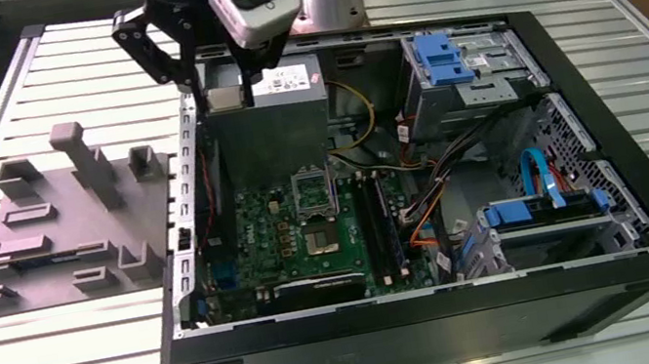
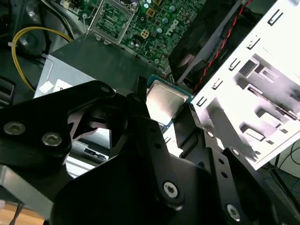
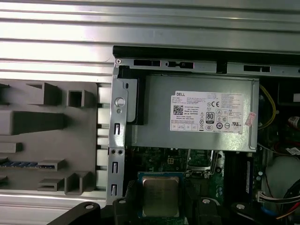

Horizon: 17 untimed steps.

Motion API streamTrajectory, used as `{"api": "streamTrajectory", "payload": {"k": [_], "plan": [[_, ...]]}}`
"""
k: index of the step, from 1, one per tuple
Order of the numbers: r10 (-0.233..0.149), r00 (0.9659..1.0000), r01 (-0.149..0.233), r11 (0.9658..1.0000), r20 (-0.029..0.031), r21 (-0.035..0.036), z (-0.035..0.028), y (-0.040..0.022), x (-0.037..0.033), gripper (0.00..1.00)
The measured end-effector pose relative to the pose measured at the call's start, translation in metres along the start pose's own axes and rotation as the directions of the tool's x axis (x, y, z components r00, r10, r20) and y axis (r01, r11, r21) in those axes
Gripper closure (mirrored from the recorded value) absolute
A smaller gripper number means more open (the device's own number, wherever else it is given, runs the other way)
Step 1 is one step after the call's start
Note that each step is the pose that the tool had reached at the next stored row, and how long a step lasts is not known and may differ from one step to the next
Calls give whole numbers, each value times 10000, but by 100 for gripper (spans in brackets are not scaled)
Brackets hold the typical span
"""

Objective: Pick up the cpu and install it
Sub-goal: 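Pick up the cpu and move it towards the insertion slot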

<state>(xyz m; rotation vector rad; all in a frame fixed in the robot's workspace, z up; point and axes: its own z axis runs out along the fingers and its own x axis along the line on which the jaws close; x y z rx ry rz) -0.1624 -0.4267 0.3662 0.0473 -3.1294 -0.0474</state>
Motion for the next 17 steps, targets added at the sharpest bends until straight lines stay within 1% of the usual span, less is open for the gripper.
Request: {"api": "streamTrajectory", "payload": {"k": [15,16,17], "plan": [[0,10000,0,10000,-1,0,-3,-6,-218,53],[1,10000,-1,10000,0,1,-3,-7,-225,53],[2,10000,-2,10000,1,0,0,-7,-209,53]]}}
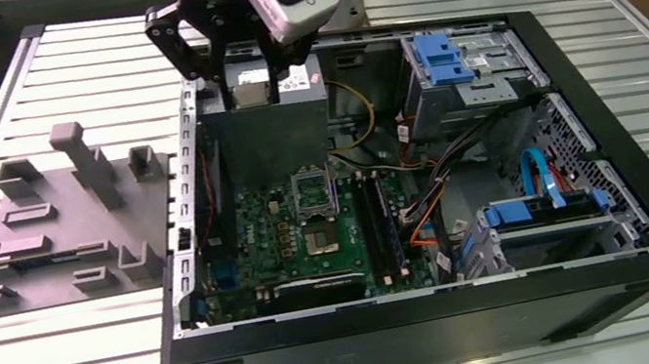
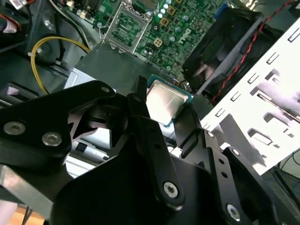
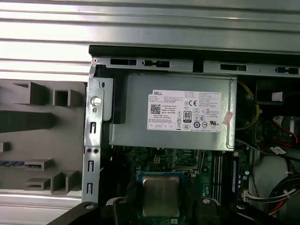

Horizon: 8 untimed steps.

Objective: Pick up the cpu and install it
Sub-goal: 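Pick up the cpu and move it towards the insertion slot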

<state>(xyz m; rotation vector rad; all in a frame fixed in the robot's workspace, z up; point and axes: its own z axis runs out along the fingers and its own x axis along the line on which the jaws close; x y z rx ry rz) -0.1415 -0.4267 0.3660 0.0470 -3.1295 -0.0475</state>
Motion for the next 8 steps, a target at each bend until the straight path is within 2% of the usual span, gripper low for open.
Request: {"api": "streamTrajectory", "payload": {"k": [8], "plan": [[-1,10000,1,10000,-1,0,3,1,23,53]]}}
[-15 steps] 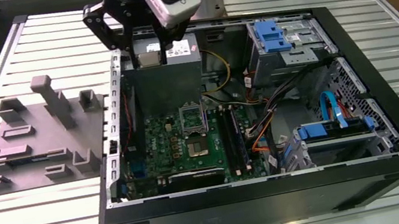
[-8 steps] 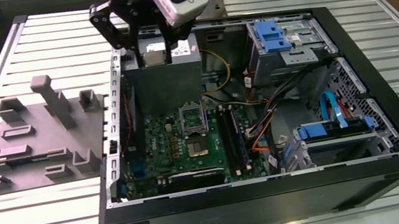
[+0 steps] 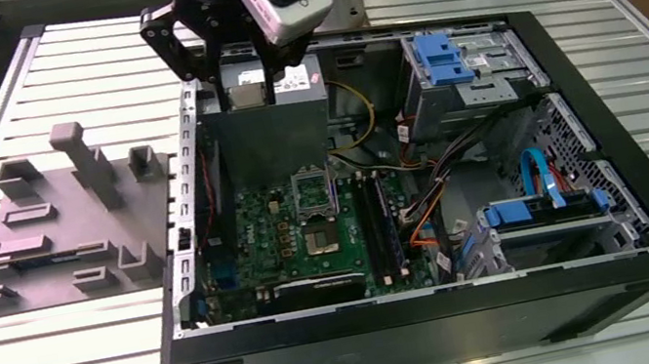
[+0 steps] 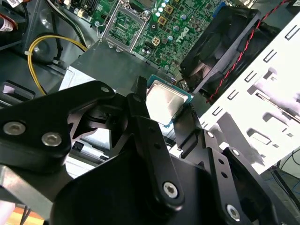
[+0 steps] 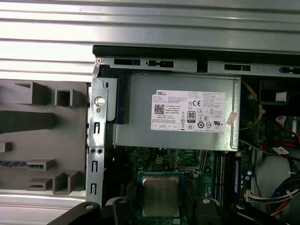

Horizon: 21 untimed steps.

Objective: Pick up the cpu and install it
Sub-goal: 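Pick up the cpu and move it towards the insertion slot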

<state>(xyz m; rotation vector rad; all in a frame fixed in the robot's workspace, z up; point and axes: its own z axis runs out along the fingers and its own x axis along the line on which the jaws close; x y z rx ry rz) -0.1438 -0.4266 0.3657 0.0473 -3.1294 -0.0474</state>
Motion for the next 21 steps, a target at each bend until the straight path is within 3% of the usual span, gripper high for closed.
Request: {"api": "streamTrajectory", "payload": {"k": [11,15,21], "plan": [[0,10000,0,10000,-1,1,2,-12,-6,53],[0,10000,0,10000,0,1,7,-14,-73,53],[1,10000,-1,10000,0,0,7,-14,-76,53]]}}
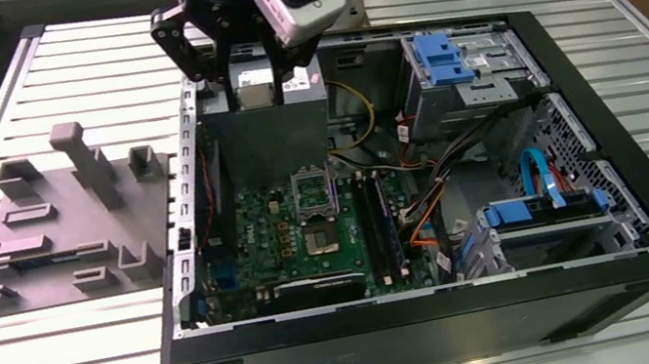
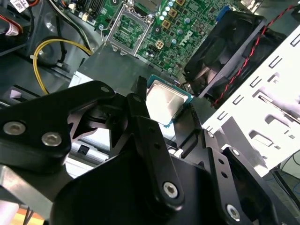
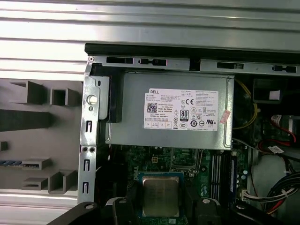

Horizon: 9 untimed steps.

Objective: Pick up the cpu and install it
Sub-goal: 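Pick up the cpu and move it towards the insertion slot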

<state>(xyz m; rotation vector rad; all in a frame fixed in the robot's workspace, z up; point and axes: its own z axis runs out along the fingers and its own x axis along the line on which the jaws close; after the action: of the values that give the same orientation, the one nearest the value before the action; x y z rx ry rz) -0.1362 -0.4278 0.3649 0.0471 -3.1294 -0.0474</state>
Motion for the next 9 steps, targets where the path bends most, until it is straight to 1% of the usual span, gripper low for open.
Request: {"api": "streamTrajectory", "payload": {"k": [9], "plan": [[-1,10000,1,10000,0,4,0,0,-6,53]]}}
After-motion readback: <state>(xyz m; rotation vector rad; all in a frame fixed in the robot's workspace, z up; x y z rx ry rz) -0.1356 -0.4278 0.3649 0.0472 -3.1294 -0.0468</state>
